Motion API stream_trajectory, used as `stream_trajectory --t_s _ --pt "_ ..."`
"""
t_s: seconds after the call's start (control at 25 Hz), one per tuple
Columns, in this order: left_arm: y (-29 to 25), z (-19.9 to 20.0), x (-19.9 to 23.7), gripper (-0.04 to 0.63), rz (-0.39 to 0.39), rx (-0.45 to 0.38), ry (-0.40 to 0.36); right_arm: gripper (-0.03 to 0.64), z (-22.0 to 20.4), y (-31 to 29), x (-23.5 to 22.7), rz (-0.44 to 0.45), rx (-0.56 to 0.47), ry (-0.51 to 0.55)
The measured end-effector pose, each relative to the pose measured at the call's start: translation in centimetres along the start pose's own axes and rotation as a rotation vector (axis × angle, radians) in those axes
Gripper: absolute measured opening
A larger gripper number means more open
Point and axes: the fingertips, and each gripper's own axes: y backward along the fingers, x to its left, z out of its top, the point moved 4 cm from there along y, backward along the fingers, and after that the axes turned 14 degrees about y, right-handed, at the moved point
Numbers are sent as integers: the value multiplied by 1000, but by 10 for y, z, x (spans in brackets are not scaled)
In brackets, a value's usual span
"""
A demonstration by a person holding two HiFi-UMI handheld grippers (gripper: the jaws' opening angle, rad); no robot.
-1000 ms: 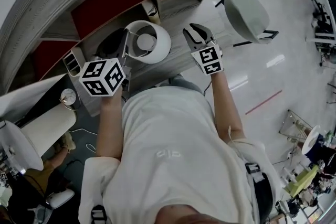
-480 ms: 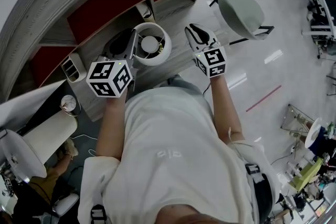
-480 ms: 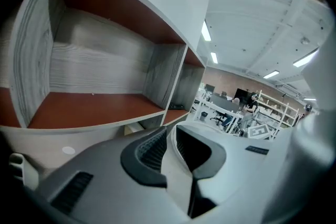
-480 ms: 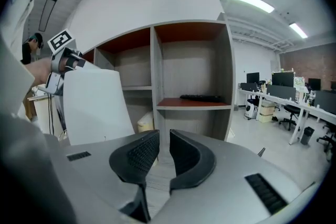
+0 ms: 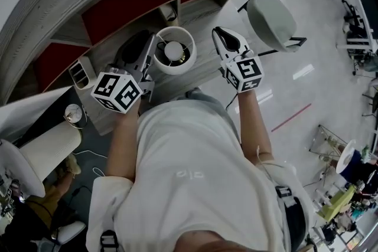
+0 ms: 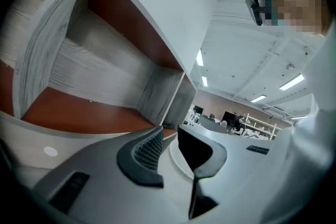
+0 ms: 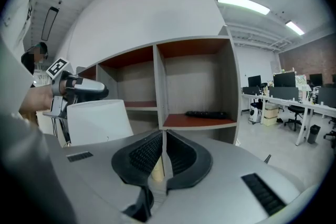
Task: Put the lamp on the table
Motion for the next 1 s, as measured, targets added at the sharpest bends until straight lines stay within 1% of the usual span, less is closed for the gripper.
stream_trajectory --t_s 0.12,0.2,0.32,0.52,0.64,0.8,0.84,1.0 --pt "13 8 8 89 28 -34 -45 46 20 -1 4 13 -33 25" --pt "23 9 17 46 51 -44 -74 38 32 -3 8 23 -63 44" --pt "42 10 29 20 70 -60 -87 29 52 -3 16 42 -106 72" --pt "72 15 43 15 120 -77 -143 29 80 -2 32 69 -148 109" --pt "87 18 49 15 145 -83 -201 29 91 -5 44 82 -154 132" --pt "105 18 57 15 178 -78 -272 29 100 -8 53 80 -165 127" --pt "109 19 60 15 185 -82 -273 29 101 -9 55 84 -166 128" --pt "123 20 71 15 199 -109 -233 29 104 -12 65 103 -165 136"
